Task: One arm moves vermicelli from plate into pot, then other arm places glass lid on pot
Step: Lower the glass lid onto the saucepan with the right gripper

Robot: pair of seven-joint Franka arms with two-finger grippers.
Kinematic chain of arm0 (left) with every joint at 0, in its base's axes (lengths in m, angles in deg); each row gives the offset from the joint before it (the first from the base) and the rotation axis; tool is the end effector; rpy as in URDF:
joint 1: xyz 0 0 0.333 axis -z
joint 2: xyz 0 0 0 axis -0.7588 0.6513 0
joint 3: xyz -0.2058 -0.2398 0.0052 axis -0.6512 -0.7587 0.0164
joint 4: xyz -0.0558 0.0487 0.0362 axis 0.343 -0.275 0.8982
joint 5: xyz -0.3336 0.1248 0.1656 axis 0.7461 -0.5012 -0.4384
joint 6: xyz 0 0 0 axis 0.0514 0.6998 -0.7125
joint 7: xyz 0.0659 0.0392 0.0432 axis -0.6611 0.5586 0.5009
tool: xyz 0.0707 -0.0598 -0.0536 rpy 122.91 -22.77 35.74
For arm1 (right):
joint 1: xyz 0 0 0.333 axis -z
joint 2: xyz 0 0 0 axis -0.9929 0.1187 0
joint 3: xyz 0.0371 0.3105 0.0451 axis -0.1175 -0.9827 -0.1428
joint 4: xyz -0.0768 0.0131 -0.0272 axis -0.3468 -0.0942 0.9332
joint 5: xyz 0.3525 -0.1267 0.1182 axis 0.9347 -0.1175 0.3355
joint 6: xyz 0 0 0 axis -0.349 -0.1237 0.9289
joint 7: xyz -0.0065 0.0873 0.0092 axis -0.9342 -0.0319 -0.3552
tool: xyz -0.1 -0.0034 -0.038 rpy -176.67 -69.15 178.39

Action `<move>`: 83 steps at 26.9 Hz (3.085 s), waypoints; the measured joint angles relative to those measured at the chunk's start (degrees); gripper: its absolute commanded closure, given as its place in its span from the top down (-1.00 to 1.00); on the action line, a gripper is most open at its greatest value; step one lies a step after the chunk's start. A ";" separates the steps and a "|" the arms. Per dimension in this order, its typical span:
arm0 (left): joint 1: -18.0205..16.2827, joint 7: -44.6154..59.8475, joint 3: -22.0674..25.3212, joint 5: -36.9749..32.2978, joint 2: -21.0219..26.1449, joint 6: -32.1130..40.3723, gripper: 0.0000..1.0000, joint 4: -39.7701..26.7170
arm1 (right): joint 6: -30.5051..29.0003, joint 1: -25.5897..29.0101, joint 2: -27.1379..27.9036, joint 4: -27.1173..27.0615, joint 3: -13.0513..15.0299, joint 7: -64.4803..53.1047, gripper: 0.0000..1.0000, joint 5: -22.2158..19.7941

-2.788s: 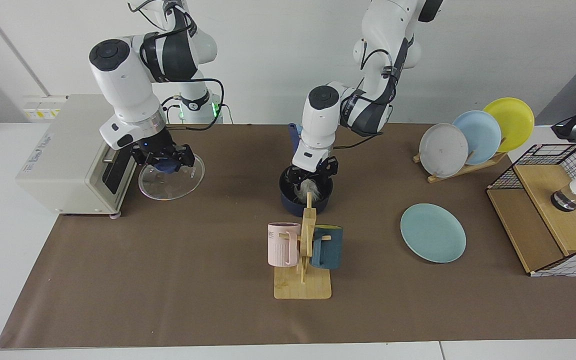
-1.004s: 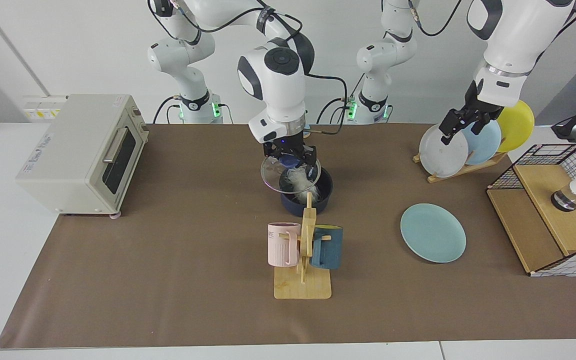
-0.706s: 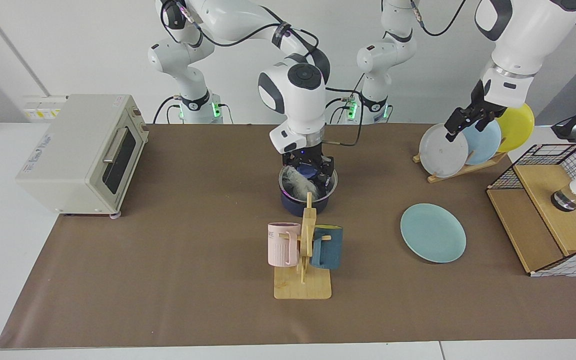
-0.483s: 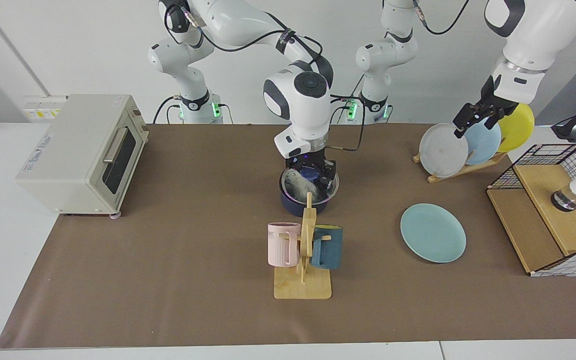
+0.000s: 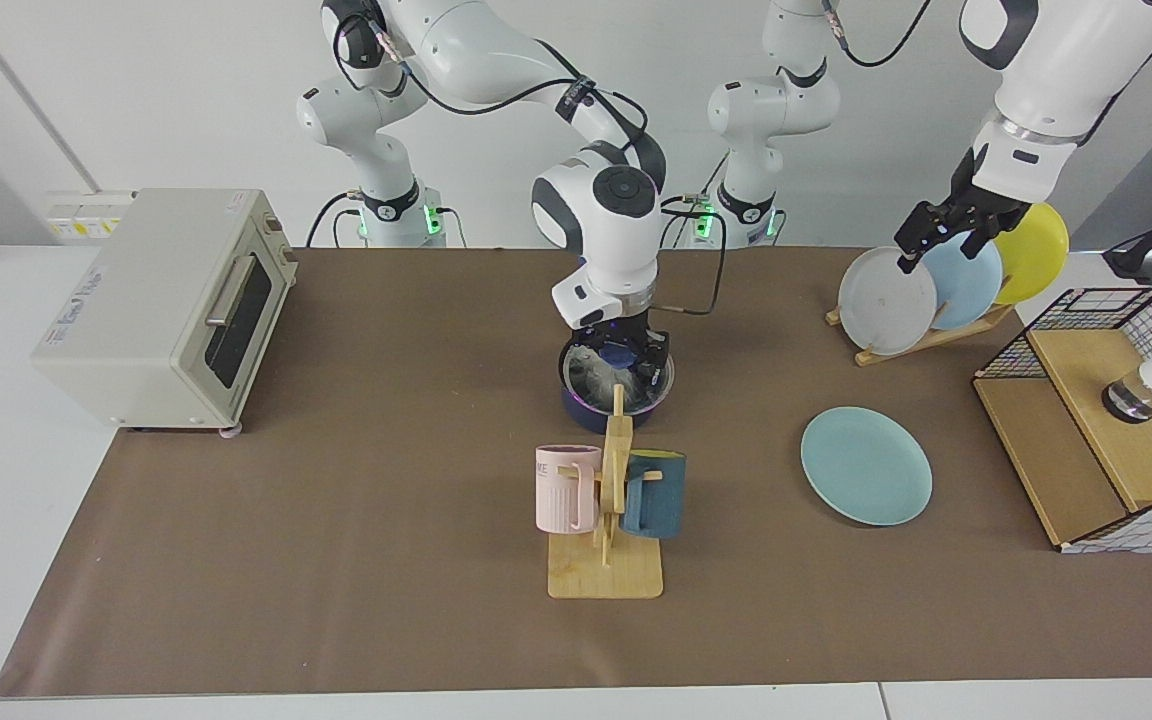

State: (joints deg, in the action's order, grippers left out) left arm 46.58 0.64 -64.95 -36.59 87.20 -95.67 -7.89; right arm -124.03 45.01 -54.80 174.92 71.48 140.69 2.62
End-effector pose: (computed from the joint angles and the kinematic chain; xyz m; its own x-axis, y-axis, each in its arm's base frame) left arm 0.5417 0.0187 0.6288 0.9834 0.1814 -0.0102 0.1811 -0.9832 -0.0225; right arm 0.5463 0.4229 0.3888 0.9210 -0.3871 -0.0432 -0.3889 -0.9201 -0.0471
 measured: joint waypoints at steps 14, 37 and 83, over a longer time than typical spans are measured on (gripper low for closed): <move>1.38 -6.47 1.68 3.12 -0.39 -0.29 1.00 0.02 | -0.13 -0.01 -1.69 3.04 0.18 0.03 -1.00 -0.05; 2.17 -6.48 1.38 3.54 -0.48 -0.36 1.00 0.33 | -1.82 -0.46 -1.73 3.58 0.19 3.47 -1.00 -0.11; -2.16 -6.48 -2.45 3.54 -0.48 -0.35 1.00 0.33 | -1.85 -1.08 -1.73 4.14 0.34 5.06 1.00 -0.13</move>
State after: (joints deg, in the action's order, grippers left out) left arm 44.43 -5.85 -67.40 -33.05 86.73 -96.02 -7.56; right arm -125.88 43.93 -56.52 179.07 71.82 145.76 2.49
